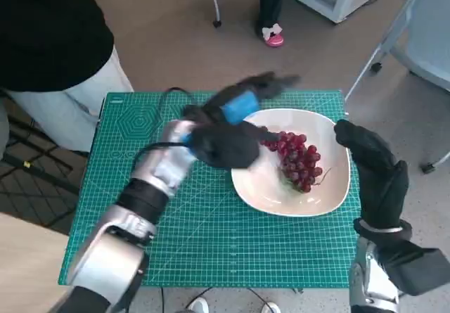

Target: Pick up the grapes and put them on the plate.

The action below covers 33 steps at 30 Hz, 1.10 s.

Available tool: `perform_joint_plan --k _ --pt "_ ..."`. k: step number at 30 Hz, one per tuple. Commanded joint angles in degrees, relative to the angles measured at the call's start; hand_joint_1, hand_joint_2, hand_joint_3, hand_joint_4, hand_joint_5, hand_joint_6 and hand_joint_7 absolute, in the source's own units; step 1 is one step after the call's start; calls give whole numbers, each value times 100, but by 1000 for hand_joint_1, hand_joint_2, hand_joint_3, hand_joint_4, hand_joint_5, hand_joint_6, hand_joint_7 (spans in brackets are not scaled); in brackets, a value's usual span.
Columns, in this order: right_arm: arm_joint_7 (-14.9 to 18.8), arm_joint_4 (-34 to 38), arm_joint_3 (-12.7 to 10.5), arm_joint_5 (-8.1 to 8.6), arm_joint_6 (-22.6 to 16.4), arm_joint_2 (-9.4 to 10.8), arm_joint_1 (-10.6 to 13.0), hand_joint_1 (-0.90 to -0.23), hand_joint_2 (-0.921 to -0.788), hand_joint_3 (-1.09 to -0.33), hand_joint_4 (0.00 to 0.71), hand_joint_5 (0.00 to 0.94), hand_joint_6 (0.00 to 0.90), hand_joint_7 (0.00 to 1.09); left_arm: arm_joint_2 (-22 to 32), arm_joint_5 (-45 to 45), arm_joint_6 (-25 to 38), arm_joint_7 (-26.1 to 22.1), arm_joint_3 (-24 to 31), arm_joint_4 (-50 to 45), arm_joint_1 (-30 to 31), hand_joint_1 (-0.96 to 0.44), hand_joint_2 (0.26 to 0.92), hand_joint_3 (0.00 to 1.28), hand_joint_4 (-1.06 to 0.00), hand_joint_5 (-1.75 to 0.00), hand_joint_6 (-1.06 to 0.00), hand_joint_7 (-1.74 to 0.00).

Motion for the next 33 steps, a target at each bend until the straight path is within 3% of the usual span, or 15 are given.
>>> perform_joint_plan --k 1,5,16,33 --pt "39 140 59 -47 43 25 -40 -626 -921 -841 389 0 190 160 -50 -1650 -339 -803 1145 -228 777 -461 921 151 -139 -24 -262 -49" --pt "59 134 83 -24 86 7 -83 -625 -921 -843 387 0 188 160 -98 -2532 -566 -1355 1718 -299 1196 -396 921 163 -171 -28 -288 -55" --pt "118 211 122 -7 128 -13 -228 -621 -921 -852 384 0 183 159 -5 -3498 -1005 -2078 2478 -422 1971 -315 921 205 -228 -21 -307 -38" --pt "403 582 163 107 124 -21 -570 -616 -921 -877 375 0 168 166 -171 -3712 -1017 -2123 2650 -956 2472 -388 921 184 -337 -16 -375 -30"
